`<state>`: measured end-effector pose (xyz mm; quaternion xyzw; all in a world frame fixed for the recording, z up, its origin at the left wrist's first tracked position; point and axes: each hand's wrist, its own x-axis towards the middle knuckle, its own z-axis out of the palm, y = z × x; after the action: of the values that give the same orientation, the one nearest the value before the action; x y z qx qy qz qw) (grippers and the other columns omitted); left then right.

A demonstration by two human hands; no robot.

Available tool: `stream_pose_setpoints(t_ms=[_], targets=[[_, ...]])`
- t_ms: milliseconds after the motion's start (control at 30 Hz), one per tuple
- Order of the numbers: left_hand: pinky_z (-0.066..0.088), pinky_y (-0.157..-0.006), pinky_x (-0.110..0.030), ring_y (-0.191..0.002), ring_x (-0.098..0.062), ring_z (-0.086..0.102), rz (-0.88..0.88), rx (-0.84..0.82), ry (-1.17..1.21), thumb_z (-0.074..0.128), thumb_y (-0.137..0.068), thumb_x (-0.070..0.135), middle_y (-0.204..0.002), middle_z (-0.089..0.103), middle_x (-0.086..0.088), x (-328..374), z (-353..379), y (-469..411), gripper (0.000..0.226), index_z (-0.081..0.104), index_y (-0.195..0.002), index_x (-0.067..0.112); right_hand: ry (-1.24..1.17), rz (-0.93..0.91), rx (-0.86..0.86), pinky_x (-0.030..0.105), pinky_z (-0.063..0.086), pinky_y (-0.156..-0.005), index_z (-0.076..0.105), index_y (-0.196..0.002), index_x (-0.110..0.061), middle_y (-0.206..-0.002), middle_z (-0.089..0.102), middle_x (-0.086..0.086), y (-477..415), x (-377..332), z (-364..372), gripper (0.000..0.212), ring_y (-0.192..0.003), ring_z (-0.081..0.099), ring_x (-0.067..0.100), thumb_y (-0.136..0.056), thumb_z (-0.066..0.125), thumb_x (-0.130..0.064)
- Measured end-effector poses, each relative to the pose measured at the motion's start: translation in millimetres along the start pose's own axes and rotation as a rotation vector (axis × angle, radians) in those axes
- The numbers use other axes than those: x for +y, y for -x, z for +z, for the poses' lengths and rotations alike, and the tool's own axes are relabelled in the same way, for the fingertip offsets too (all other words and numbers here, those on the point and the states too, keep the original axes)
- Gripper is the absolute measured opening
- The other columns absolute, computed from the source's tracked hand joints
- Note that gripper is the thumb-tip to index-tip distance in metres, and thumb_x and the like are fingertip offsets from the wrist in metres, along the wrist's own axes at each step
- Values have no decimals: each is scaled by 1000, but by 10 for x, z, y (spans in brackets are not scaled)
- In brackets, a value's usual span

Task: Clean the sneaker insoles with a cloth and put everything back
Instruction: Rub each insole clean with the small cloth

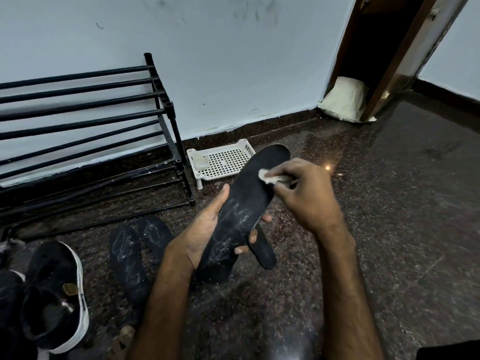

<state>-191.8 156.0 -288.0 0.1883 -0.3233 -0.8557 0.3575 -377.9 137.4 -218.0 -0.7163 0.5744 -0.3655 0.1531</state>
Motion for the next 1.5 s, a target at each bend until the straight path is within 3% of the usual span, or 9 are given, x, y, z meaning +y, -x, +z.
stream_pose_setpoints(t_ms=[133,333,533,700,900,967,1067,1267,1500], targets=[[45,-48,-29,-71,-29,63,-10,-48,-20,27,-103,56,-118,58,-29,-45,36,-35,71,52,-136,-1,75,37,309,2,44,-87,71,-107,-13,-107,65,-2,-135,-59,6,22,-91,56,0,-86,69,-5],[50,-50,-30,-72,-29,63,36,17,9,33,-100,59,-99,63,-22,23,8,1,65,60,-129,7,-97,-11,-320,8,49,-72,75,-94,-17,-94,65,-11,39,-168,35,16,-80,60,-1,-84,72,-5],[51,-51,-30,-74,-29,64,8,3,-36,31,-102,57,-113,63,-26,-31,35,-62,69,53,-134,0,58,44,225,14,49,-94,71,-108,-15,-109,64,-4,-132,-109,50,23,-95,59,3,-87,69,-5],[49,-50,-30,-74,-27,64,8,47,52,39,-96,61,-99,67,-16,6,51,-29,63,65,-123,10,-73,-74,-252,4,46,-74,76,-96,-18,-96,66,-10,-16,-233,85,18,-83,60,-1,-84,73,-5],[47,-50,-29,-73,-28,62,0,11,-11,31,-100,59,-110,64,-23,-38,40,-68,70,57,-129,1,40,44,207,13,48,-94,72,-106,-14,-105,65,-5,-103,-149,69,22,-90,57,-1,-86,70,-6],[46,-50,-28,-72,-28,63,-2,14,6,35,-98,60,-99,68,-17,-44,86,-76,65,62,-122,6,-64,-10,61,1,41,-91,72,-104,-16,-104,63,-9,-105,-282,106,20,-88,54,-6,-86,69,-7],[46,-50,-29,-73,-29,62,17,36,34,40,-95,62,-101,66,-17,-16,62,-53,65,58,-128,9,-105,-45,-232,8,49,-79,74,-96,-18,-97,65,-11,-27,-237,54,15,-82,58,-4,-85,72,-8],[46,-50,-30,-73,-29,61,9,-26,5,30,-101,60,-121,58,-28,-36,46,-39,74,53,-134,-2,81,42,272,17,50,-93,72,-107,-13,-108,66,-2,-132,-58,32,22,-93,59,4,-86,70,-6],[47,-51,-30,-72,-28,63,26,25,38,34,-98,60,-95,64,-19,31,64,-7,64,63,-124,9,-66,-20,-324,8,47,-70,76,-91,-17,-93,67,-5,22,-187,23,11,-79,59,0,-83,74,-10]])
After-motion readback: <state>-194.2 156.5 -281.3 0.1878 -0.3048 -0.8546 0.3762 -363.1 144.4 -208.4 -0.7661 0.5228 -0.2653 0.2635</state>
